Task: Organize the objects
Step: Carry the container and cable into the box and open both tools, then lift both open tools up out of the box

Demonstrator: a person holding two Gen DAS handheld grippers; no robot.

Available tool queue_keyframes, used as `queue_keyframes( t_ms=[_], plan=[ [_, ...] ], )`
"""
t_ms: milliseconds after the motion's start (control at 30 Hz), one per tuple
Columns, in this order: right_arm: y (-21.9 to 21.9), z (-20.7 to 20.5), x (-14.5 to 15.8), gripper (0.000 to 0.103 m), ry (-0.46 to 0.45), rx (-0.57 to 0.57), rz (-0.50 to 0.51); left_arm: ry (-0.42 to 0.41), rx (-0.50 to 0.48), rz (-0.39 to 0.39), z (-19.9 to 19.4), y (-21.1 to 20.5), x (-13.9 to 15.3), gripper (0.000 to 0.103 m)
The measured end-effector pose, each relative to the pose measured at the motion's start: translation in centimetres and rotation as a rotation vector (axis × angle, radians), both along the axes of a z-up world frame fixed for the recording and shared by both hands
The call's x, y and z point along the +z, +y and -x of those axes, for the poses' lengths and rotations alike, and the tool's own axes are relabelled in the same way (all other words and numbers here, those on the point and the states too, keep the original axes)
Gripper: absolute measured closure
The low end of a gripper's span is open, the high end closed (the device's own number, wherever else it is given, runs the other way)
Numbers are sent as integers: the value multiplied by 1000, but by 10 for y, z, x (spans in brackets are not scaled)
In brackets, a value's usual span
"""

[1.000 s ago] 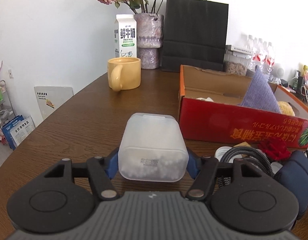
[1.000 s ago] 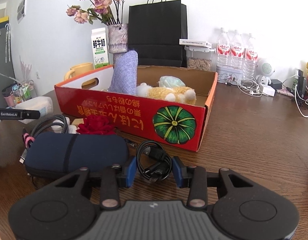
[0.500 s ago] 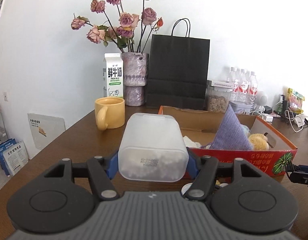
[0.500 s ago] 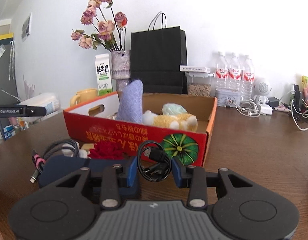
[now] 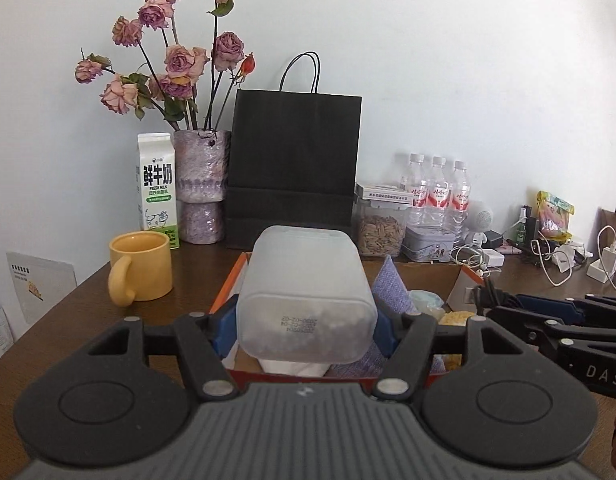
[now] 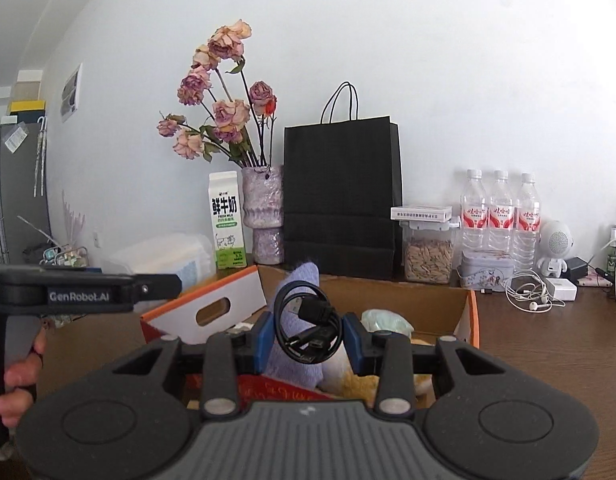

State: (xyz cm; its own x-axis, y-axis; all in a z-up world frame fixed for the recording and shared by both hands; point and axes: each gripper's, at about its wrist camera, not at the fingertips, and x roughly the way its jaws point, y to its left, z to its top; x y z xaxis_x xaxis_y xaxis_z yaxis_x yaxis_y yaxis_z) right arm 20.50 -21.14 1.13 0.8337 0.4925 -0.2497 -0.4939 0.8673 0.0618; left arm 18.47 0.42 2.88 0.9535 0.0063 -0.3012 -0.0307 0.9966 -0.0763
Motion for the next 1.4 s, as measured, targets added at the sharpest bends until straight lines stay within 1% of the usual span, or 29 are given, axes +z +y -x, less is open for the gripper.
queue_keyframes(
  t_ms=[67, 133, 233, 400, 533, 600, 700, 833, 933, 1033, 1067, 1100, 1133, 1167, 1200, 1267, 1400],
  plan=[
    [6, -15, 3, 67, -3, -12, -23, 1, 3, 35, -12, 0, 1, 37],
    [10, -28, 5, 67, 2, -17, -44, -3, 6, 53, -23, 0, 2, 37],
    [15, -47, 2, 67, -20, -41, -31, -5, 19, 47, -43, -1, 3, 37],
    [16, -72, -3, 67, -10, -63, -10, 24, 26, 32, -77, -2, -2, 37],
    [16, -89, -6, 67, -10, -85, -14, 50, 30, 16, -92, -1, -10, 37],
    [16, -93, -11, 67, 1, -91, -10, 56, 32, 10, -93, 0, -14, 37],
    [15, -94, -18, 67, 9, -97, 7, 41, 32, -19, -91, -2, -18, 37],
    [14, -96, -24, 67, 37, -104, 12, 41, 24, -40, -90, -7, -20, 37],
    [12, -95, -25, 67, 48, -109, 1, 24, 41, -44, -87, -7, -20, 37],
    [8, -94, -26, 64, 65, -104, -21, 11, 42, -51, -85, -7, -21, 36],
    [7, -94, -26, 57, 69, -106, -26, 12, 43, -50, -84, -7, -21, 34],
    [5, -93, -26, 39, 72, -107, -31, 4, 41, -48, -82, -7, -21, 24],
    [4, -92, -26, 27, 72, -108, -36, -9, 44, -46, -80, -6, -20, 16],
    [3, -91, -25, 3, 67, -108, -40, -29, 55, -44, -77, -6, -19, 0],
    [3, -90, -25, 0, 59, -110, -43, -57, 73, -46, -74, -6, -18, 0],
    [3, -88, -23, 0, 54, -114, -39, -79, 91, -47, -70, -5, -15, 0],
    [5, -83, -22, 0, 43, -123, -20, -80, 97, -33, -67, -3, -13, 0]
  ],
)
